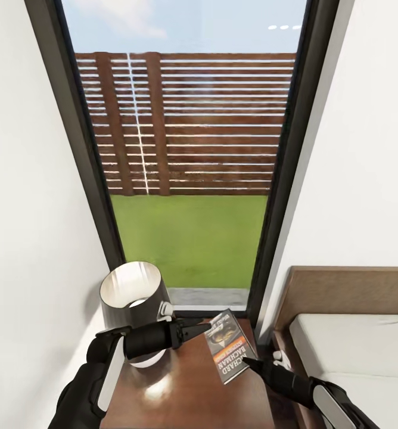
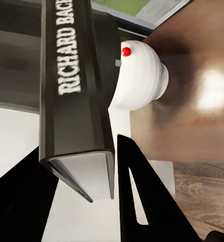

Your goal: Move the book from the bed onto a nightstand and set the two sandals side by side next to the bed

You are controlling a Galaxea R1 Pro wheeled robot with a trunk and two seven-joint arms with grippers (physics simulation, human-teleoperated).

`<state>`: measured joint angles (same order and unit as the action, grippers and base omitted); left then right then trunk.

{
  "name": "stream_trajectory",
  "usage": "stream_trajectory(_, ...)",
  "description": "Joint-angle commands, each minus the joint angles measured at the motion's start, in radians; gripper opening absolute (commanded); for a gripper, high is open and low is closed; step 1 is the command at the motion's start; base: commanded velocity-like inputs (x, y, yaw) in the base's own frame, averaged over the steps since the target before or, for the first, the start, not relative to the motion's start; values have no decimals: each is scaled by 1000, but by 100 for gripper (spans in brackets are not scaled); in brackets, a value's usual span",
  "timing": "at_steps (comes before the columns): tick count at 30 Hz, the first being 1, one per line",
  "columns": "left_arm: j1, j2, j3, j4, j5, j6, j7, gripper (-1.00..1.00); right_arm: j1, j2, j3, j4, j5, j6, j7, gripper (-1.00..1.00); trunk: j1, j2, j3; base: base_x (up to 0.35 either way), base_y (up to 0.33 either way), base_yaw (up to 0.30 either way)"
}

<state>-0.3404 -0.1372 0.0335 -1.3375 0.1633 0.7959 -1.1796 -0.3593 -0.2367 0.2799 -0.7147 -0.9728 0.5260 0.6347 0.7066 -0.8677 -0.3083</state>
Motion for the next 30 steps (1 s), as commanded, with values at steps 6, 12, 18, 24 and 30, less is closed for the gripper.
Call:
stream_trajectory(6, -1, -1, 2, 0, 2, 8, -4, 100, -1, -1, 5, 0, -12, 6, 10, -100, 23, -43, -20, 0, 0, 0)
stream_trajectory(12, 0, 0, 2, 0, 2, 9, -44, 100, -1, -1, 4, 0, -12, 6, 11, -100, 46, -85, -39, 0, 0, 0)
stream_trajectory(18, -1, 39, 3, -1, 2, 9, -264, 100, -1, -1, 5, 0, -12, 6, 10, -100, 69, -127, -58, 0, 0, 0)
stream_trajectory(24, -1, 46, -1, -12, 2, 12, -346, 100, -1, -1, 4, 0, -12, 5, 10, -100, 92, -169, -77, 0, 0, 0)
stream_trajectory(30, -1, 46, -4, -17, 3, 14, -372, 100, -1, 0, 4, 1, -12, 6, 10, -100, 115, -211, -95, 0, 0, 0)
